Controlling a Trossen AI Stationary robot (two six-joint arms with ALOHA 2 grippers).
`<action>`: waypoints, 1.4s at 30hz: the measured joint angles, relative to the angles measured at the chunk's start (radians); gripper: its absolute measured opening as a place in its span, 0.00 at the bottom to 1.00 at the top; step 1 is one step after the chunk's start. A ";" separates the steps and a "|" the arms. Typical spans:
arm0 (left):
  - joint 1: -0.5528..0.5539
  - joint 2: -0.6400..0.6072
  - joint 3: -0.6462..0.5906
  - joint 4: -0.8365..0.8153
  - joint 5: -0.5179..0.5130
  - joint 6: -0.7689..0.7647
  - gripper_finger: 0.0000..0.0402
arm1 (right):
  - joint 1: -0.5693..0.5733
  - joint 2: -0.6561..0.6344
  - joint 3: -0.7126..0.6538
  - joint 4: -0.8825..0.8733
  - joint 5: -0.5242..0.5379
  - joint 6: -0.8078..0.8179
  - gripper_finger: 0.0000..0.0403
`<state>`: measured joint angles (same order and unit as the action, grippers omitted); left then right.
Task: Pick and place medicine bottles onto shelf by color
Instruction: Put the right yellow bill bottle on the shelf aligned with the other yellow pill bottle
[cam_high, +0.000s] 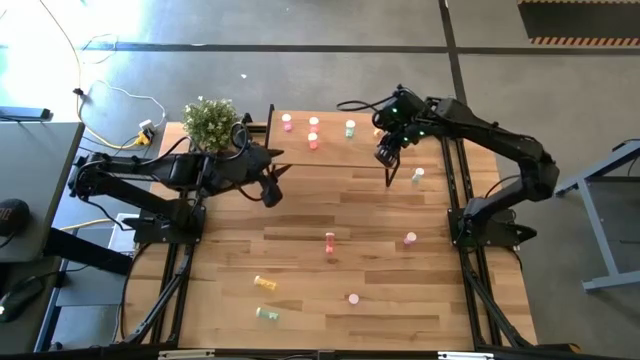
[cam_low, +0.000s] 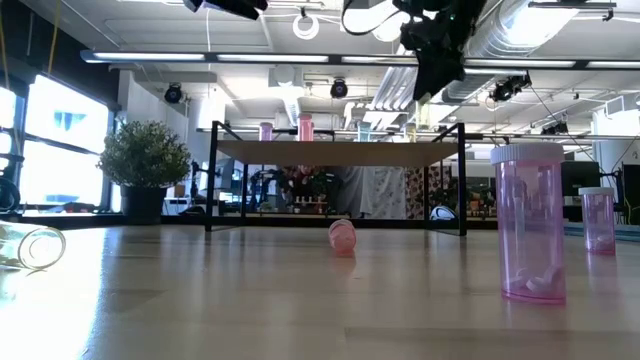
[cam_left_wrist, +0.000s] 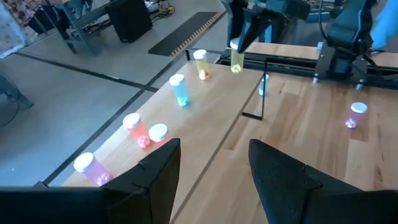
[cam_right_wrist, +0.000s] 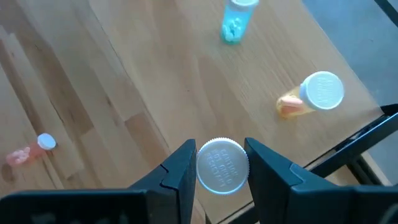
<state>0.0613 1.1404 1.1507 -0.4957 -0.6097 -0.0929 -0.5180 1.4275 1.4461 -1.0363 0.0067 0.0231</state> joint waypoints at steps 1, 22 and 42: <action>0.004 0.000 0.000 0.000 0.003 0.000 0.45 | -0.004 -0.011 -0.019 0.017 -0.001 0.003 0.27; 0.065 0.000 0.000 0.000 0.030 0.010 0.45 | -0.084 0.045 -0.038 0.047 -0.096 -0.073 0.27; 0.065 0.000 0.000 0.000 0.022 0.016 0.45 | -0.084 0.059 -0.038 0.047 -0.086 -0.084 0.32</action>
<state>0.1261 1.1404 1.1507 -0.4957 -0.5877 -0.0771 -0.6018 1.4860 1.4082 -0.9897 -0.0796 -0.0609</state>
